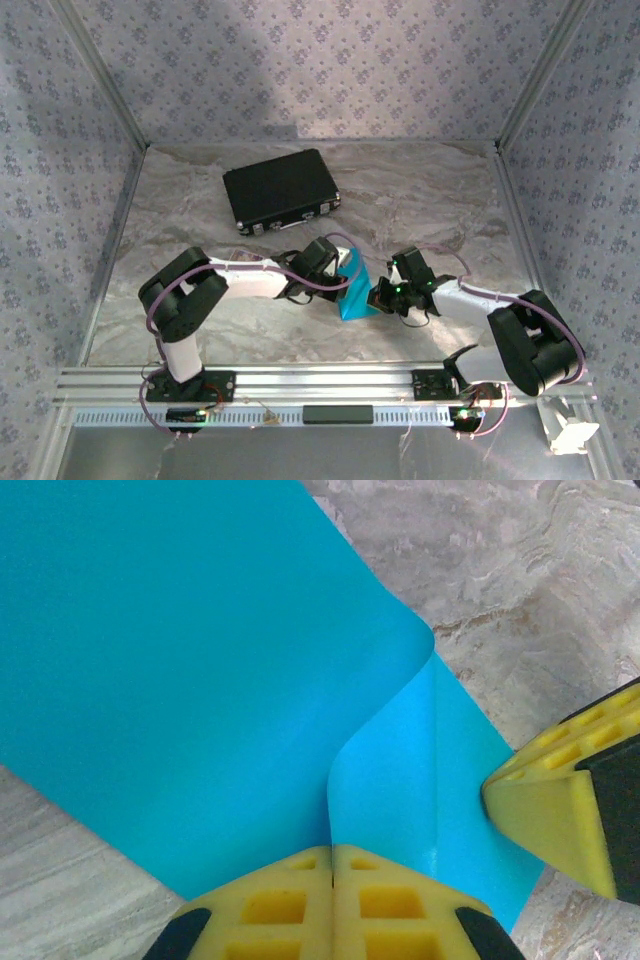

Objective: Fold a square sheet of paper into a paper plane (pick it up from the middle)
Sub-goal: Fold the triangle a second time at the center of the table.

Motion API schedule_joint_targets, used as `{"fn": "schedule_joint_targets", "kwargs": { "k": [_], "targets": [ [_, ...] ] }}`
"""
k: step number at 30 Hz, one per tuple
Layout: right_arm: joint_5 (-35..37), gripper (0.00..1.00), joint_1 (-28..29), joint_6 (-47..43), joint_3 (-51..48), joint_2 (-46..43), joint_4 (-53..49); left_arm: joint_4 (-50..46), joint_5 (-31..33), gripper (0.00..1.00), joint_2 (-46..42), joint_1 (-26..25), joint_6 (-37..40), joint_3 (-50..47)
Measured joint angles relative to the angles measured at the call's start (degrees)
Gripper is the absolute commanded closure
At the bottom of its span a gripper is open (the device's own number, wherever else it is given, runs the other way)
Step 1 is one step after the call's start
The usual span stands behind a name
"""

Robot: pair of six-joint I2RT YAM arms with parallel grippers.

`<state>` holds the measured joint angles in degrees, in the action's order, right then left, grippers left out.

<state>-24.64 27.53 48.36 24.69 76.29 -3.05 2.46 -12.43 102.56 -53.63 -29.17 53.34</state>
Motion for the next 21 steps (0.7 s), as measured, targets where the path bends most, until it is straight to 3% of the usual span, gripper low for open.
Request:
{"fn": "schedule_joint_targets", "kwargs": {
  "k": [21],
  "targets": [
    [0.0, 1.00, 0.0, -0.4, 0.6, 0.4, -0.6, -0.7, 0.7, 1.00, 0.7, 0.0, 0.2, 0.2]
  ]
}}
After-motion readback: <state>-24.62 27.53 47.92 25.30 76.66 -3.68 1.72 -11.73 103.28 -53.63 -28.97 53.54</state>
